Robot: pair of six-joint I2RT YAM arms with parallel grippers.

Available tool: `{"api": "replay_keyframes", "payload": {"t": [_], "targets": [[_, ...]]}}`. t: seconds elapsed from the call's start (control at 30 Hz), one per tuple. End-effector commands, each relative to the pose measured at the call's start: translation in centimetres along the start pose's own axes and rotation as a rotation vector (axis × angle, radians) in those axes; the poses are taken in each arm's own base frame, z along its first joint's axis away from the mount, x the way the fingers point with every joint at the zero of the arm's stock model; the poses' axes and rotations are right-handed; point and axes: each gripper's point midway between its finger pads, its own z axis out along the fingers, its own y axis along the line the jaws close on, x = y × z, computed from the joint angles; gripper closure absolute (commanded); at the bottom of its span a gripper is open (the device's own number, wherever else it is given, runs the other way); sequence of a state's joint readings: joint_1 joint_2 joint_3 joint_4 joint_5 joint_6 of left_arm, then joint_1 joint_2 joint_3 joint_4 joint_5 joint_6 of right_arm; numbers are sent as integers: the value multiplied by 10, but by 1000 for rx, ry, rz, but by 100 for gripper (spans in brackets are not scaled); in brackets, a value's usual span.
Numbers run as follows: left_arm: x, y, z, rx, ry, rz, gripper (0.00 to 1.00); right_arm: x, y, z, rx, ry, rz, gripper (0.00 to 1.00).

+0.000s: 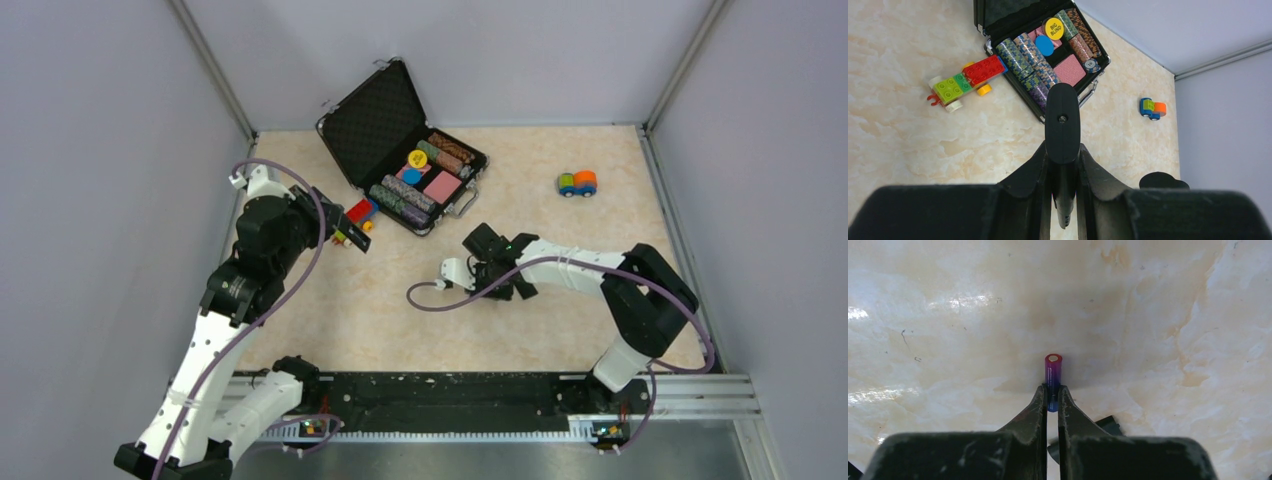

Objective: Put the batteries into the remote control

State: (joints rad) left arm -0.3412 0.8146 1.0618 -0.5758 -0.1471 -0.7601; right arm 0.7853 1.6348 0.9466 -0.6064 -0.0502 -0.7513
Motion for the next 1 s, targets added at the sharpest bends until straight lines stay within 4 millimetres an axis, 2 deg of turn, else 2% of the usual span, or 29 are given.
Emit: {"api": "replay_keyframes", "payload": {"t": [0.0,0.17,0.23,0.4,0.5,0.57,0.63,0.77,0.83,0.97], "targets": [[-12,-7,1,28,-52,-4,100,-16,9,3,-58,-42,58,100],[-13,-6,0,29,-55,-4,100,-35,8,-12,-63,-109,154,100],[-12,-5,-1,26,-54,-5,100,-51,1,-30,-36,-185,197,100],[-2,-7,3,46,-15,-28,100,-86,-22,-90,101,-410,290,100],[10,-16,9,103,31,-58,100,-95,-34,-118,165,-475,421,100],[23,-28,12,184,91,-70,100,-94,-46,-136,226,-480,593,100],[38,-44,18,280,172,-68,100,-96,-49,-150,224,-482,776,100],[85,-66,32,431,440,-58,100,-118,-16,-157,10,-537,932,100],[107,-71,39,484,565,-82,100,-121,-1,-161,-53,-585,1011,100],[139,-79,47,594,772,-165,100,-129,21,-182,-183,-694,1118,100]]}}
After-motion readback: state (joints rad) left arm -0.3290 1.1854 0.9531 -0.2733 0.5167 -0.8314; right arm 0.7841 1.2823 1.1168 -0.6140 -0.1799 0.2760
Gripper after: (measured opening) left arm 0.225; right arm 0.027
